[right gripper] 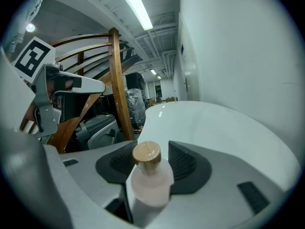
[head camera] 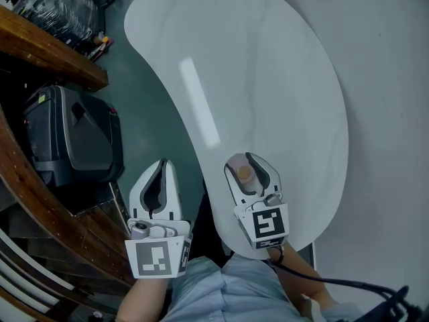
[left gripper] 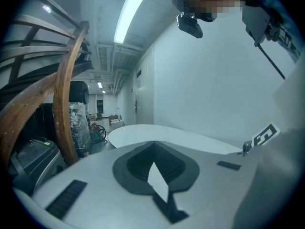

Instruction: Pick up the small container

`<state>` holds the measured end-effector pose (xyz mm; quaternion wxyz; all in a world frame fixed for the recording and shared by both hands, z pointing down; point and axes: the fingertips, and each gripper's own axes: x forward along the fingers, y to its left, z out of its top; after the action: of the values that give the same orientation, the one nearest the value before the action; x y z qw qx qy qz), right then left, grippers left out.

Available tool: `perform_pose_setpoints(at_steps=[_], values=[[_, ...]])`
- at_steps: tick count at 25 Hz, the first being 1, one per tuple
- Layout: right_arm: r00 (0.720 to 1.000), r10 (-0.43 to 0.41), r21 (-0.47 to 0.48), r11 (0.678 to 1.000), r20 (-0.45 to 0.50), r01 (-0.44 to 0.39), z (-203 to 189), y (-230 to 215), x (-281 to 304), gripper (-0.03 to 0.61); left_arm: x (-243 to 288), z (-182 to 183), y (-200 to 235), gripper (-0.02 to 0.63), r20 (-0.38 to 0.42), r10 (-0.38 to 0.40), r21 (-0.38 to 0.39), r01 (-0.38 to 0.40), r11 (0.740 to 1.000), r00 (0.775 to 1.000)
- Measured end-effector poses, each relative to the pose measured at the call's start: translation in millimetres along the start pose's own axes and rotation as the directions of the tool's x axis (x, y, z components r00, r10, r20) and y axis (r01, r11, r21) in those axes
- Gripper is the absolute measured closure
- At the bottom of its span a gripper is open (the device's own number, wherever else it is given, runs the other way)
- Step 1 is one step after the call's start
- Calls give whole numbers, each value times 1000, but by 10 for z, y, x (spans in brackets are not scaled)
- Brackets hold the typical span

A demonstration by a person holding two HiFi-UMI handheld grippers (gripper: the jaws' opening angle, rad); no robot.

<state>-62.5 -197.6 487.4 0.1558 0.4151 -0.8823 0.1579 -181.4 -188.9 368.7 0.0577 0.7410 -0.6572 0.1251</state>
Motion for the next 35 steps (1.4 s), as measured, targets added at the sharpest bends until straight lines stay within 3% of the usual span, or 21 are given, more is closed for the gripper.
perform_pose_setpoints(at_steps=[12, 27, 35], values=[[999, -23, 5, 1000, -30, 23, -70, 27, 47, 423, 27, -21, 79, 615, -7, 2, -2, -2, 1000, 1000], [998, -60, -112, 992, -33, 56, -36, 33, 66, 469, 28, 4, 82, 615, -5, 3, -2, -3, 1000, 1000], [997, -76, -88, 993, -30, 73, -48, 6, 47, 477, -15, 42, 100, 615, 8, 13, 0, -13, 1000, 1000]])
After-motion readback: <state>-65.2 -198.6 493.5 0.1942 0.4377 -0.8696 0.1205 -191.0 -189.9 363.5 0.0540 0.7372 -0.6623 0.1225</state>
